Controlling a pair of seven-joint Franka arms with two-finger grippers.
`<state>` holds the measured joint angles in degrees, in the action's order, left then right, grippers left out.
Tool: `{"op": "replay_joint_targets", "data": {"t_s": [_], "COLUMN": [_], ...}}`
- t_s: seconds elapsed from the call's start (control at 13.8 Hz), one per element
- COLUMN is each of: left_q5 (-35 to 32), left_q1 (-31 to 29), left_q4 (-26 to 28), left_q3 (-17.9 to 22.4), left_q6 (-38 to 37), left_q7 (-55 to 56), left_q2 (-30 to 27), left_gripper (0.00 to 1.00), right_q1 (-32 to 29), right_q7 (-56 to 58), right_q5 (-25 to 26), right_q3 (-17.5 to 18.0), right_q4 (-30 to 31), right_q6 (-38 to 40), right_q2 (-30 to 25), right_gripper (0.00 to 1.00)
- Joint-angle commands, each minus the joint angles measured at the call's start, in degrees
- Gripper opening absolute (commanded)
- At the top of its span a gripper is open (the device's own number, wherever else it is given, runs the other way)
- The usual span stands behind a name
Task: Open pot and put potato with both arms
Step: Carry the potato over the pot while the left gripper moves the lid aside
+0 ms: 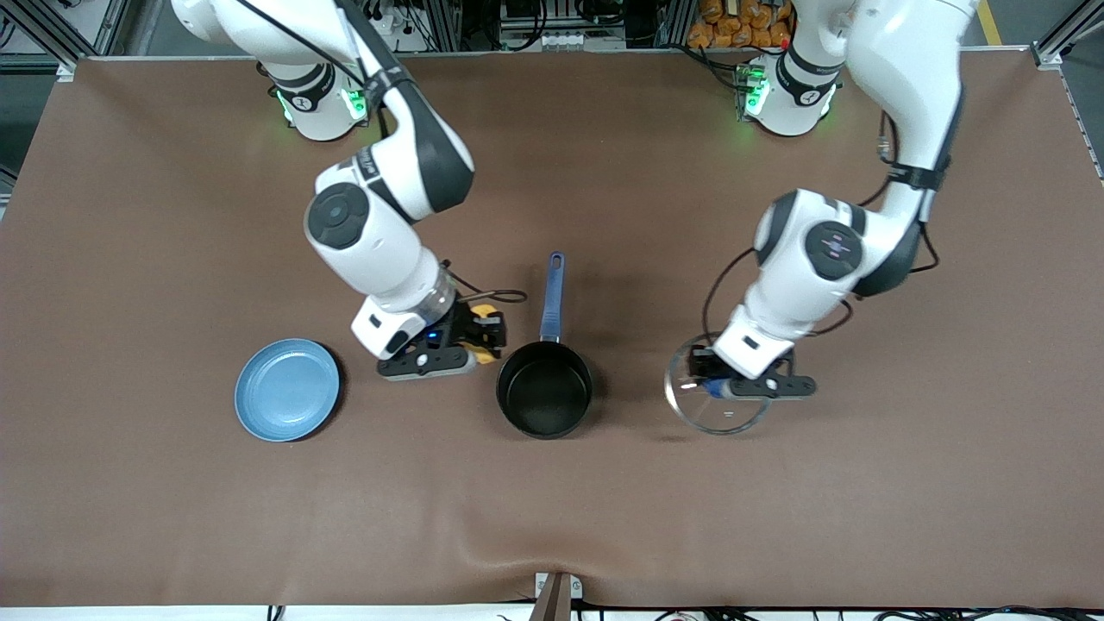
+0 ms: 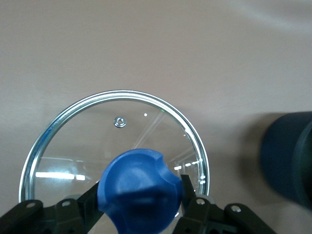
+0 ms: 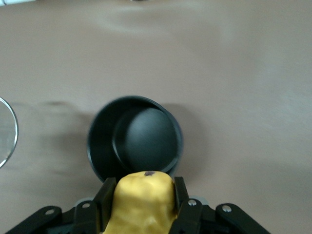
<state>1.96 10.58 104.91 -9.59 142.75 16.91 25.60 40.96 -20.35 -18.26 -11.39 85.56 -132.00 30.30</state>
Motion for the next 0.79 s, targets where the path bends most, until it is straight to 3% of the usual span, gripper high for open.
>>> {"op": "replay_joint_targets", "data": {"t_s": [0.0, 0.14, 0.51, 0.72], "left_q5": [1.20, 1.20, 1.20, 1.20], "left_q1": [-10.54, -14.43, -14.97, -16.64], "left_q4": [5.21, 6.88, 7.76, 8.82], "left_q3": [-7.44, -9.57, -9.57, -9.48], "left_q6": [3.31, 3.50, 3.50, 3.50], "left_q7": [-8.53, -11.71, -12.42, -15.40], "left_q2": [-0.90, -0.82, 1.47, 1.73], "left_gripper": [0.33, 0.33, 0.33, 0.36], "right_q1": [2.97, 5.08, 6.33, 5.19], "right_q7": [-3.37, -4.17, -4.08, -3.56], "right_q5": [-0.37, -0.02, -0.02, -0.11], "right_q3": [-0.65, -0.83, -0.83, -0.92], "right_q4": [-2.93, -5.31, -6.81, -12.42], "right_q6": [-6.76, -9.05, -15.21, -15.04], "right_q2": [6.58, 10.46, 16.09, 19.61], "right_gripper": [0.00, 0.00, 0.00, 0.00]}}
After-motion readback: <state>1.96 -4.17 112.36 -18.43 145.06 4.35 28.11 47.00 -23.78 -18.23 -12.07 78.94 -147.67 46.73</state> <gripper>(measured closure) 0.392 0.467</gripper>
